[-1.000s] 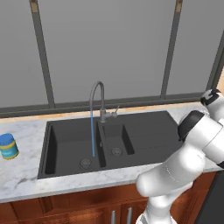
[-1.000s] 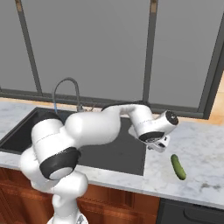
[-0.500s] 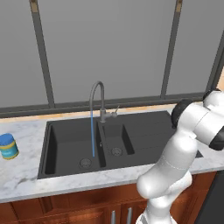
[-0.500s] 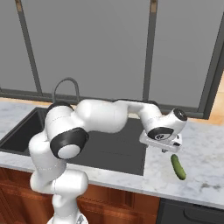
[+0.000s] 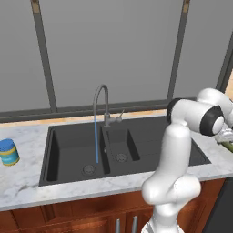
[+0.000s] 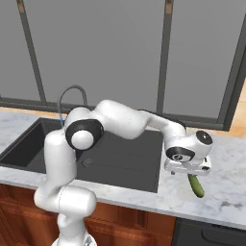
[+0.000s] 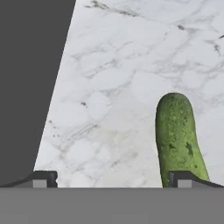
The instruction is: Turn on the sink faucet. Then move the cucumber from the counter to the sink. Turn off the sink. Move the vegetable from the sink to the pot next to the stove. Finally move the pot to the rear left burner.
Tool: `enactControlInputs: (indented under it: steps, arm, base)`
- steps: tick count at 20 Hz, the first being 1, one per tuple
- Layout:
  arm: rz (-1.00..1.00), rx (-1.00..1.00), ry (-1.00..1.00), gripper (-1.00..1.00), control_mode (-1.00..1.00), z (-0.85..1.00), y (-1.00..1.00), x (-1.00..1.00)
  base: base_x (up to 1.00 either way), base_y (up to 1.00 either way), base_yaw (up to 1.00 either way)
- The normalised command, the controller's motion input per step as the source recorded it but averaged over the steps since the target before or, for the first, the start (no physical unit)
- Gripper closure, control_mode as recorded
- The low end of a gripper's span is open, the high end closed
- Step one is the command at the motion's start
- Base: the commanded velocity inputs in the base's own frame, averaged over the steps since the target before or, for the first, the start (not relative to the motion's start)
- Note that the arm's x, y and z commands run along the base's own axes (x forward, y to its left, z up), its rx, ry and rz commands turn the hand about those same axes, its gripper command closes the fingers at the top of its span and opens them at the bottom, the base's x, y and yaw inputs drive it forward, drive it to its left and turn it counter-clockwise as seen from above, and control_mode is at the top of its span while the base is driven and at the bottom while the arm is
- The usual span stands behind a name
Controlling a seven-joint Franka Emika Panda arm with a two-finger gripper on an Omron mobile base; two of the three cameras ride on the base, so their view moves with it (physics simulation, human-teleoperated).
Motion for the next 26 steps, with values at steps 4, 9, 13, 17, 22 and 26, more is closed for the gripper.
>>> enactControlInputs:
  steps: [4,9,13,17,22,26]
  arm:
    - [0.08,-0.04,0.00,-1.00,-1.00,0.00,-0.62,0.00]
    - [0.08,-0.04,0.05,-1.00,-1.00,-0.08,-0.49,0.00]
    - [0.07,-0.07,0.15,-1.00,-1.00,-0.58,-0.12,0.16]
    - [0.06,-0.07,0.22,-1.00,-1.00,-0.55,0.00,0.29]
    - [0.06,-0.02,0.15,-1.00,-1.00,-0.28,0.03,0.23]
    - [0.12,-0.02,-0.01,-1.00,-1.00,-0.05,0.41,-0.29]
  base:
    - [0.00,0.00,0.00]
    - [0.00,0.00,0.00]
    - [0.00,0.00,0.00]
    - [0.00,0.00,0.00]
    - [0.00,0.00,0.00]
    - [0.00,0.00,0.00]
